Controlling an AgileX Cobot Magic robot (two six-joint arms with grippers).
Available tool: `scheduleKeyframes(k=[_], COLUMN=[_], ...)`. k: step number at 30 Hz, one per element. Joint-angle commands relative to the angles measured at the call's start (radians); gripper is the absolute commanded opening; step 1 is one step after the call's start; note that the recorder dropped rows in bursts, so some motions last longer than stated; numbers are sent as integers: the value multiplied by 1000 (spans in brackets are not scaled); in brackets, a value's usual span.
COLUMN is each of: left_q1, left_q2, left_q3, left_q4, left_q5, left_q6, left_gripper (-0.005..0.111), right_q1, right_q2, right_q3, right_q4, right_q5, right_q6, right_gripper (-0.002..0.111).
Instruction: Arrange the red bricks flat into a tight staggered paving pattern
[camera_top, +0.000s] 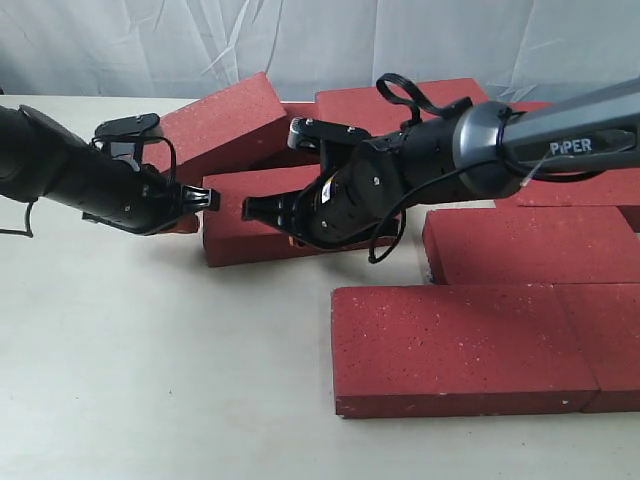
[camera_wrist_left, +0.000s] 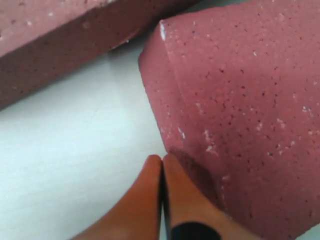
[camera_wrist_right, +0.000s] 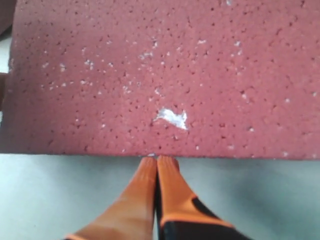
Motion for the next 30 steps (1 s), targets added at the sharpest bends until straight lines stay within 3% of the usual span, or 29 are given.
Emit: scheduleKeyframes(k=[1, 7, 13, 19, 30], left_q1=[3, 50, 59, 36, -51], left_q2=[-13, -51, -114, -144, -5], left_q3=[-4, -4, -4, -30, -59], left_q4=[12, 109, 385, 623, 599], left_q5=[3, 45, 60, 96, 27], left_q6=[4, -109, -367, -565, -570], left_gripper=[0, 0, 0, 0, 0], right_q1=[-7, -9, -9, -9, -9], right_q2=[-49, -154, -194, -163, -62], right_q3=[2, 2, 2, 2, 2], right_q4=[-47, -192, -325, -345, -208], right_q5=[56, 173, 340, 380, 201], right_q6=[2, 2, 2, 2, 2], right_gripper=[-1, -1, -1, -1, -1])
